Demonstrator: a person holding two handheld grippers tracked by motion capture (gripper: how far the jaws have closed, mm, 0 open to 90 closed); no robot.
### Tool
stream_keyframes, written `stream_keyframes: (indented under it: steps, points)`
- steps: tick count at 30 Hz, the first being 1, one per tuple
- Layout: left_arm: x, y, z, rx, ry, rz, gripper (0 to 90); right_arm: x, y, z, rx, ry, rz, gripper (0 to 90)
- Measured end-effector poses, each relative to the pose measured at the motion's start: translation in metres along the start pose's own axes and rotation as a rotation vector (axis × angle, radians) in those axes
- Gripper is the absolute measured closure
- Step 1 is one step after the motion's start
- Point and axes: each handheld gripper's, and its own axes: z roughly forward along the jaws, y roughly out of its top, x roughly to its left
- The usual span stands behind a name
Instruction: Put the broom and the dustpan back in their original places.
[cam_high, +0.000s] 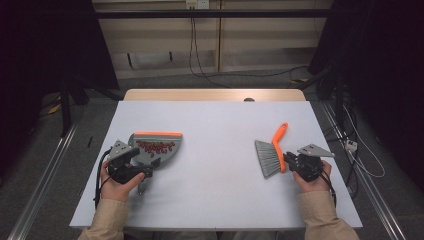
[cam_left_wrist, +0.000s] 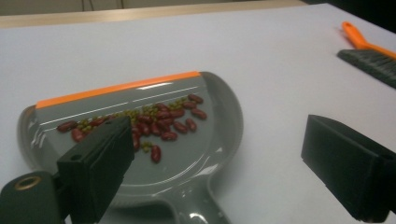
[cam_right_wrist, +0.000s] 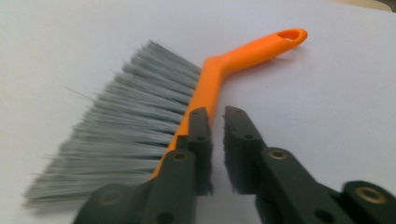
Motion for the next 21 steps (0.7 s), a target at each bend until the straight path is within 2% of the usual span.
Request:
stream_keyframes:
  steps: [3,7,11,14,16,21]
  points:
    - [0.0,0.0,0.0,0.0,-0.023,0.02,7.8,0.006,0.001,-0.006,-0.048,0.069,0.034,55.1]
    - [-0.001,-0.002,-0.004,-0.021,-0.067,0.035,6.9,0.014,0.003,-0.008,-0.083,0.148,0.045,39.0]
    - [0.0,-0.004,-0.007,-0.037,-0.089,0.047,6.4,0.02,0.003,-0.013,-0.118,0.211,0.074,30.1]
    - [0.002,-0.006,-0.009,-0.047,-0.096,0.039,6.4,0.024,0.002,-0.016,-0.124,0.228,0.044,24.4]
    - [0.002,-0.007,-0.011,-0.055,-0.106,0.049,6.3,0.024,0.001,-0.018,-0.125,0.248,0.047,23.0]
    - [0.003,-0.01,-0.013,-0.061,-0.132,0.053,6.3,0.025,-0.003,-0.025,-0.127,0.256,0.03,19.9]
